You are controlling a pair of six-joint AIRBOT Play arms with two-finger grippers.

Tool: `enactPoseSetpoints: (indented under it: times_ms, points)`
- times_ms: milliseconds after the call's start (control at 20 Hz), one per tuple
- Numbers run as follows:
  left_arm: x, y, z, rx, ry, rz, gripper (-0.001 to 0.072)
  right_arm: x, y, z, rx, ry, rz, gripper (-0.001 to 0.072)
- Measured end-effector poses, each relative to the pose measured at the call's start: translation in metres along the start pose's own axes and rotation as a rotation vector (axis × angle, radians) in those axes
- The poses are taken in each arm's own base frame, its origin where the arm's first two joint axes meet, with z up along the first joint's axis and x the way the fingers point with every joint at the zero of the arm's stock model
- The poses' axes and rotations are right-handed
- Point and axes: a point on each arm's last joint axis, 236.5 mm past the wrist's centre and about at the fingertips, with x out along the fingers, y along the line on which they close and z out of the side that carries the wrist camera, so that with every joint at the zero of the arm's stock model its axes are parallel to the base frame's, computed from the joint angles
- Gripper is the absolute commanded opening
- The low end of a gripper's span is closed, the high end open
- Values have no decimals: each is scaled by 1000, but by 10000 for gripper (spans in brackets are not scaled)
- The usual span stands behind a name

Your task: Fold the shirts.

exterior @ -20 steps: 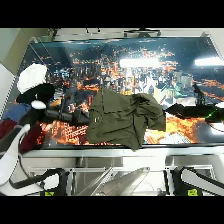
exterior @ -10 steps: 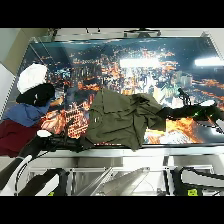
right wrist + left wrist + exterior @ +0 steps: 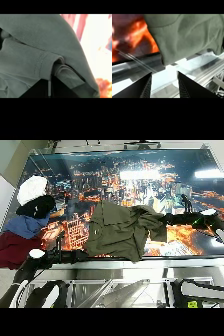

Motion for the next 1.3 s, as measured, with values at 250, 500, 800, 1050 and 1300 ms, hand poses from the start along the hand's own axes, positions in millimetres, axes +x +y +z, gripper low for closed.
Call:
enactPoseSetpoints:
  times_ms: [250, 500, 800, 1050, 1300]
  points:
    - [27, -11, 7, -14, -6, -86, 331, 0, 6, 1, -4, -2, 24, 23]
    - [51, -30, 19, 8, 58, -150, 7, -1, 10, -3, -5, 13, 43, 357]
    - [62, -54, 26, 52, 144, -226, 8, -16, -14, -2, 34, -2, 6, 506]
    - [53, -62, 39, 68, 109, -253, 13, -14, -17, 0, 58, -11, 30, 571]
    - [41, -63, 52, 57, 63, -270, 16, 7, 14, 6, 24, -21, 124, 214]
